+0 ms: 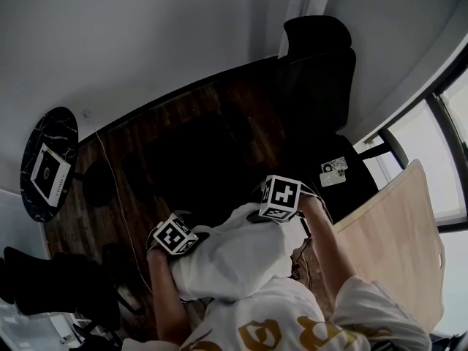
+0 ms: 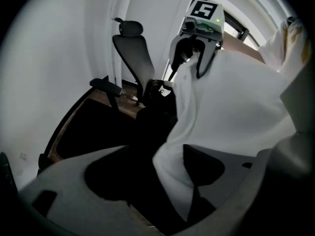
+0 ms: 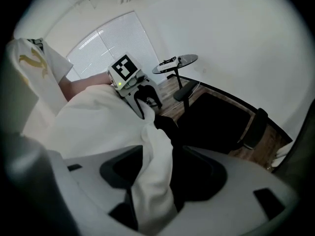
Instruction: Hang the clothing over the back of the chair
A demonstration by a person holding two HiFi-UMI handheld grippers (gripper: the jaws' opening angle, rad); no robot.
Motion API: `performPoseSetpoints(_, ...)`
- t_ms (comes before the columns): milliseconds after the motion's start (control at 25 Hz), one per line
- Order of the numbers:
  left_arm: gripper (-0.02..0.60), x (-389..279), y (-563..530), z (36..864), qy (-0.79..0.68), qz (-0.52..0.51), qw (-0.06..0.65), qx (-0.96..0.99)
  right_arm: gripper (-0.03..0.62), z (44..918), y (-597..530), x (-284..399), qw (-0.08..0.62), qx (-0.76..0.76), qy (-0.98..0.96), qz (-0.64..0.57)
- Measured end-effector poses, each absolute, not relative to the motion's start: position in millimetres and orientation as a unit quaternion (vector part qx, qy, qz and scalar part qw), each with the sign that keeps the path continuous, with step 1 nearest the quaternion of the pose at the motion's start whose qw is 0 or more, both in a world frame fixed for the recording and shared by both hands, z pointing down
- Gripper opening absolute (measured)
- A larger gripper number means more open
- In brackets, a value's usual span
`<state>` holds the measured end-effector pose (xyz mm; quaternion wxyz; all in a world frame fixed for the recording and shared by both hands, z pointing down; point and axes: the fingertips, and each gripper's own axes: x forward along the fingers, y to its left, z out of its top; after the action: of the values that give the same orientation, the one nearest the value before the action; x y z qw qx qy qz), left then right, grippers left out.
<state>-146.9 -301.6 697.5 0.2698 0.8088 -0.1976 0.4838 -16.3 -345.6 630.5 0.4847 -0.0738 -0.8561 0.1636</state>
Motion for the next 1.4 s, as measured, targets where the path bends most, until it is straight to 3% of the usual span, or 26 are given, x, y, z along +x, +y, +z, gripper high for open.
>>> performPoseSetpoints(40,0.344,-151.9,-305.8,697.8,-0.212,0.488,0.263,0.805,0.238,629.9,-346.9,-16.2,0.482,-0.068,-0.858,0.161)
performPoseSetpoints(400,0.345,-177.5,-339.2,641.4,-0.34,0.403,0.188,0.829,0.259,589.9,-391.3,-10.5,0.454,0.09,-0.886,0.013)
performPoseSetpoints(440,0.344,-178.9,-344.3,629.0,-0.358,0.385,0.174,0.833,0.243,582.1,-393.9,-9.4,0.446,0.109,-0.888,0.001)
performPoseSetpoints(520,0.344,-183.6,-349.3,604.6,-0.389,0.357,0.151,0.836,0.101,565.6,-395.3,-6.3,0.435,0.15,-0.887,-0.035)
performPoseSetpoints(640,0.227,-197.9,-346.4,567.3,-0.433,0.325,0.128,0.831,0.034,537.1,-392.5,1.0,0.412,0.22,-0.88,-0.09)
performPoseSetpoints(720,0.131,-211.9,-342.5,542.9,-0.471,0.308,0.103,0.82,0.015,513.1,-383.4,3.3,0.355,0.259,-0.897,-0.051)
performPoseSetpoints(760,0.051,-219.4,-340.3,532.4,-0.493,0.301,0.09,0.812,0.014,500.6,-378.3,4.5,0.315,0.279,-0.907,-0.015)
performPoseSetpoints(800,0.021,-225.2,-337.1,523.7,-0.511,0.29,0.084,0.805,0.012,489.3,-373.7,6.4,0.278,0.299,-0.913,0.015)
performPoseSetpoints(880,0.021,-229.7,-326.7,511.3,-0.529,0.26,0.094,0.803,0.012,474.8,-364.4,10.4,0.234,0.333,-0.913,0.036)
performPoseSetpoints(1200,0.021,-223.0,-263.5,486.5,-0.547,0.193,0.114,0.806,0.012,441.2,-285.4,0.0,0.17,0.364,-0.916,0.015)
performPoseSetpoints(1400,0.021,-220.7,-223.0,466.4,-0.565,0.107,0.132,0.807,0.012,422.4,-233.9,-14.7,0.028,0.319,-0.936,0.148)
